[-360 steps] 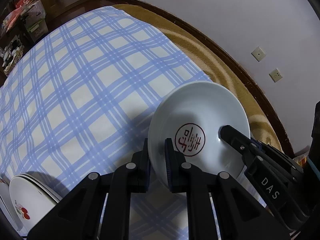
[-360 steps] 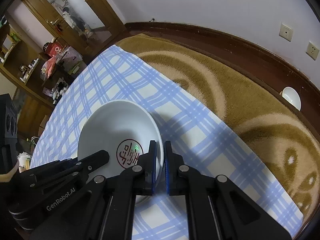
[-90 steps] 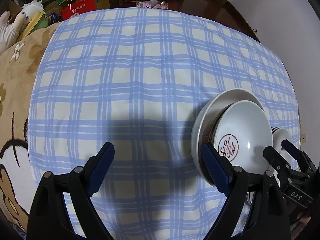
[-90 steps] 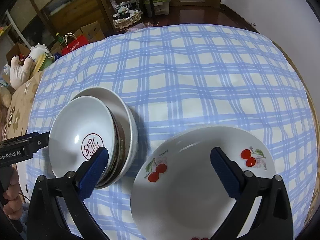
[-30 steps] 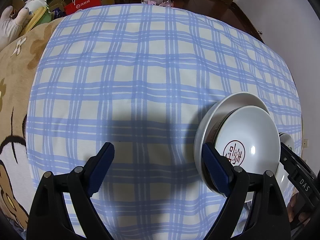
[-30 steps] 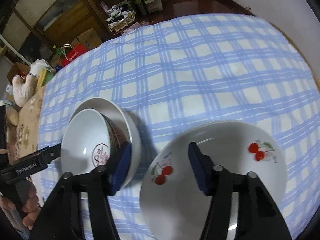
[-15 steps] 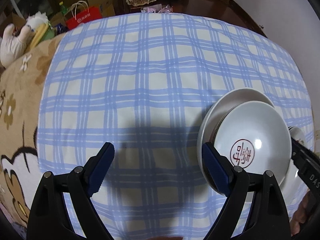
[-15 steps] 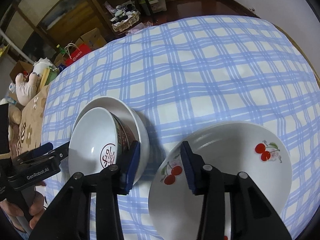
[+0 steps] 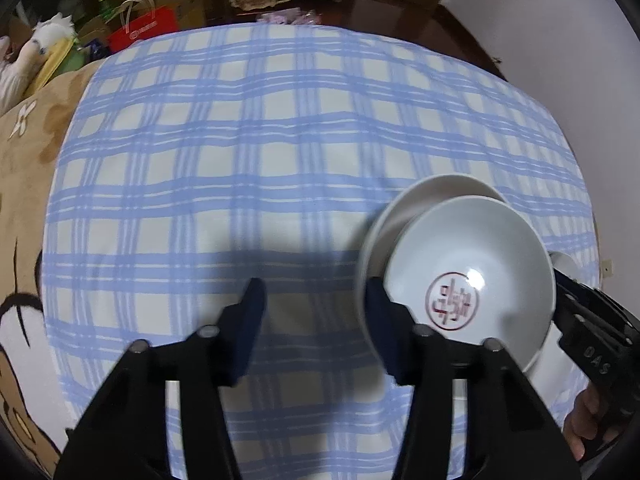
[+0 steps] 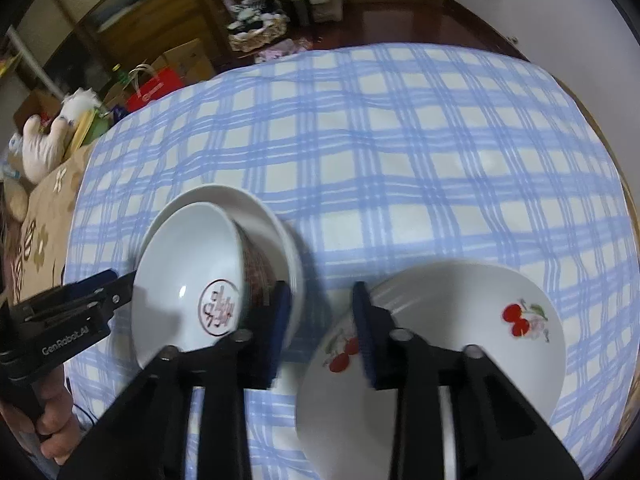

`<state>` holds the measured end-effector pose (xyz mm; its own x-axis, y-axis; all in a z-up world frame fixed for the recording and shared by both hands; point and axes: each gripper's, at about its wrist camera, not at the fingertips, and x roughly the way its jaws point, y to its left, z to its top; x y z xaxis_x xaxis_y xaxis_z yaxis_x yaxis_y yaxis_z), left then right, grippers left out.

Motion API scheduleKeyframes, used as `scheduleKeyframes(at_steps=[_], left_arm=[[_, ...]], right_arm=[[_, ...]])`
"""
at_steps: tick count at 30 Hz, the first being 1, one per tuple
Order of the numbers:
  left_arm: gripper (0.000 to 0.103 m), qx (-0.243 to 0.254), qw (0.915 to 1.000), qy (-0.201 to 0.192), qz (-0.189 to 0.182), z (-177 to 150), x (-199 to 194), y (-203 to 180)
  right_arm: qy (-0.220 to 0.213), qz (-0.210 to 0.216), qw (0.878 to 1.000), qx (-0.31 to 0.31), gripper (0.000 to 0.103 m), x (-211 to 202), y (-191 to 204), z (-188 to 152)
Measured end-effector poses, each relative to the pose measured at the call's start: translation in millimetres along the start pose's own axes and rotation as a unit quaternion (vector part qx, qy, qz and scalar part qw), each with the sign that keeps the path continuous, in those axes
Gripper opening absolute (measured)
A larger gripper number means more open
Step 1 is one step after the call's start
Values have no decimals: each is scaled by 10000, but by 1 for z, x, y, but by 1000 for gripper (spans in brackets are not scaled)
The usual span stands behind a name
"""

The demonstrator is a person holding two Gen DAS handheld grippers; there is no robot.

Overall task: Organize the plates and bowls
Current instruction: 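Close both tools on the bowl stack rim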

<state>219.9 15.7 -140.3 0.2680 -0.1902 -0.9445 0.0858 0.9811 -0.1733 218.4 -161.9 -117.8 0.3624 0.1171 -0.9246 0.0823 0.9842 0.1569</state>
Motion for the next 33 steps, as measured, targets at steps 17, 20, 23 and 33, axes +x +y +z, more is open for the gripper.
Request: scheduleKeyframes(at_steps=[17,20,23,33], left_arm=[[13,192,9997,-68,-121,1,0,-19],[13,231,9997,-50,-31,2,1,-22],[13,-16,9999,60,-156,4,4,-15],[8,-108,9996,40,-259,3,5,-8]], right_arm=[[47,138,9993,348,9,6,6,1],[64,259,9972,697,9,6,0,0],[29,283,9969,733,9,6,0,-1],[13,311,9958,859,9,7,-1,-4]])
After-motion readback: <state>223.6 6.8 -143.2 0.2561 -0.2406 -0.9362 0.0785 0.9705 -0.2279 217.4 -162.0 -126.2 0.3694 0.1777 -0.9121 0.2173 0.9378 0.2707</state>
